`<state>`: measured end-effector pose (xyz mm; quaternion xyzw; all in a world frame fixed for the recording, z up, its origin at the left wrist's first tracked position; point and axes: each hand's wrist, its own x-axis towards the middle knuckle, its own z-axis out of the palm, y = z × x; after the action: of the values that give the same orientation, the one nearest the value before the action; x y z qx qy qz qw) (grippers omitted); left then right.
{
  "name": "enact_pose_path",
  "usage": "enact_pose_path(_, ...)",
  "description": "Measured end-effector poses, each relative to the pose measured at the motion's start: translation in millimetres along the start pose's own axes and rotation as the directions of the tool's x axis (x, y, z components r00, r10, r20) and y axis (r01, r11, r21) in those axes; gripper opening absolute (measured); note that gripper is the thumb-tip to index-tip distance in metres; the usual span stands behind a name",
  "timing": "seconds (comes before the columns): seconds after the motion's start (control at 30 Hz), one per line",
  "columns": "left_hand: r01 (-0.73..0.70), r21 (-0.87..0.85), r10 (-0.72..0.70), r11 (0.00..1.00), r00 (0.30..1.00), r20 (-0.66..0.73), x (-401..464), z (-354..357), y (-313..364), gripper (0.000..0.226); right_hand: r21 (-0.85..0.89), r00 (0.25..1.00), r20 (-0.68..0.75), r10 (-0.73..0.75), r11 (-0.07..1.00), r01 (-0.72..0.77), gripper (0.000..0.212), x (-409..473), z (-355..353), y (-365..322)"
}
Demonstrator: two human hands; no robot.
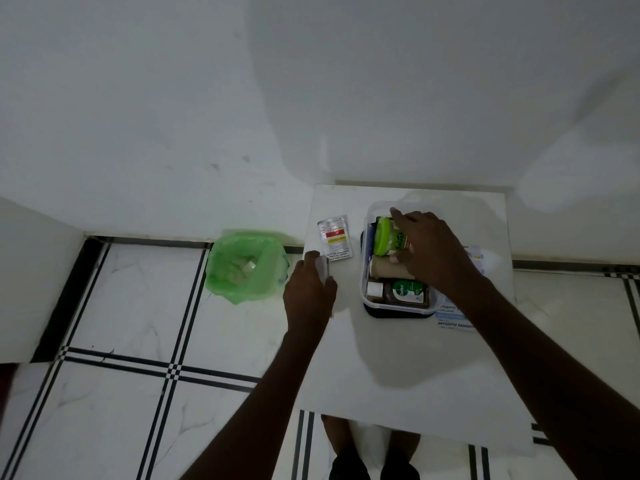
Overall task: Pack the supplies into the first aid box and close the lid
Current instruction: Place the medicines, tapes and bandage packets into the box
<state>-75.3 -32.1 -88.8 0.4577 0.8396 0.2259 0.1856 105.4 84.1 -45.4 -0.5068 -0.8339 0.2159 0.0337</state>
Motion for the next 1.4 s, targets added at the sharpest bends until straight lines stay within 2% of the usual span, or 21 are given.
enact_pose_path(0.1, -0.010, -0.236, -0.014, 0.972, 0.995, -0.098, -2, -25, 22, 0.048, 0.086, 0.985, -0.166, 0.035, 0.996, -0.021, 0.055, -14, -8, -4)
enact_pose_path(0.17, -0.045, -0.391, 0.009, 0.919, 0.996, -0.094, -4, -42, 49, 0.049, 0.209, 0.944, -0.309, 0.119, 0.976, -0.055, 0.030, -28, -15, -11)
enact_pose_path(0.2, -0.054, -0.456, 0.028, 0.888, 0.998, -0.064, -4, -47, 65, 0.050, 0.313, 0.929, -0.320, 0.183, 0.946, -0.079, 0.021, -35, -20, -15)
enact_pose_path(0.23, -0.052, -0.506, 0.049, 0.861, 0.999, -0.019, -4, -49, 80, 0.052, 0.441, 0.930, -0.265, 0.254, 0.890, -0.117, 0.021, -40, -25, -18)
enact_pose_path(0.27, -0.047, -0.545, 0.077, 0.837, 0.997, 0.032, -4, -49, 93, 0.053, 0.593, 0.936, -0.146, 0.322, 0.785, -0.178, 0.023, -43, -30, -20)
enact_pose_path(0.33, -0.040, -0.581, 0.143, 0.813, 0.981, 0.133, -3, -45, 110, 0.050, 0.845, 0.918, 0.130, 0.375, 0.442, -0.300, 0.025, -50, -39, -22)
enact_pose_path(0.37, -0.039, -0.585, 0.177, 0.810, 0.968, 0.180, -1, -42, 114, 0.045, 0.890, 0.910, 0.194, 0.366, 0.324, -0.320, 0.024, -52, -42, -20)
enact_pose_path(0.4, -0.041, -0.592, 0.210, 0.805, 0.953, 0.219, -1, -38, 115, 0.039, 0.897, 0.910, 0.203, 0.362, 0.304, -0.321, 0.026, -53, -43, -16)
enact_pose_path(0.47, -0.076, -0.583, 0.267, 0.809, 0.931, 0.248, 1, -30, 114, 0.025, 0.885, 0.911, 0.167, 0.378, 0.349, -0.307, 0.027, -56, -45, -6)
enact_pose_path(0.5, -0.128, -0.548, 0.292, 0.826, 0.930, 0.223, 3, -27, 112, 0.019, 0.859, 0.906, 0.130, 0.403, 0.410, -0.305, 0.027, -56, -45, -2)
enact_pose_path(0.53, -0.215, -0.462, 0.324, 0.860, 0.931, 0.169, 6, -23, 110, 0.014, 0.799, 0.897, 0.067, 0.436, 0.515, -0.310, 0.027, -55, -45, 2)
enact_pose_path(0.6, -0.429, -0.149, 0.441, 0.891, 0.895, 0.060, 15, -14, 106, 0.016, 0.562, 0.882, -0.084, 0.464, 0.753, -0.342, 0.030, -52, -42, 7)
enact_pose_path(0.67, -0.549, 0.104, 0.545, 0.829, 0.836, 0.062, 21, -4, 101, 0.023, 0.374, 0.873, -0.153, 0.463, 0.845, -0.383, 0.034, -49, -38, 7)
enact_pose_path(0.77, -0.590, 0.229, 0.588, 0.774, 0.804, 0.084, 26, 4, 92, 0.034, 0.205, 0.875, -0.187, 0.447, 0.889, -0.410, 0.035, -45, -26, -1)
enact_pose_path(0.97, -0.569, 0.137, 0.568, 0.811, 0.821, 0.053, 30, 4, 85, 0.039, 0.090, 0.863, -0.217, 0.456, 0.890, -0.448, 0.032, -43, -15, -12)
enact_pose_path(1.17, -0.545, 0.071, 0.541, 0.835, 0.838, 0.065, 29, 6, 81, 0.040, -0.014, 0.880, -0.177, 0.441, 0.893, -0.450, 0.065, -38, -7, -5)
enact_pose_path(1.23, -0.545, 0.068, 0.541, 0.836, 0.838, 0.073, 29, 6, 82, 0.039, 0.006, 0.883, -0.197, 0.426, 0.901, -0.433, 0.074, -37, -4, 1)
enact_pose_path(1.3, -0.548, 0.068, 0.544, 0.834, 0.836, 0.077, 30, 5, 81, 0.039, 0.057, 0.883, -0.274, 0.380, 0.923, -0.380, 0.075, -42, 2, 5)
enact_pose_path(1.37, -0.547, 0.061, 0.542, 0.835, 0.837, 0.079, 30, 5, 80, 0.039, 0.083, 0.883, -0.350, 0.313, 0.949, -0.303, 0.067, -53, 8, 6)
enact_pose_path(1.4, -0.547, 0.063, 0.542, 0.834, 0.836, 0.083, 30, 5, 79, 0.039, 0.087, 0.897, -0.327, 0.298, 0.954, -0.286, 0.061, -57, 9, 5)
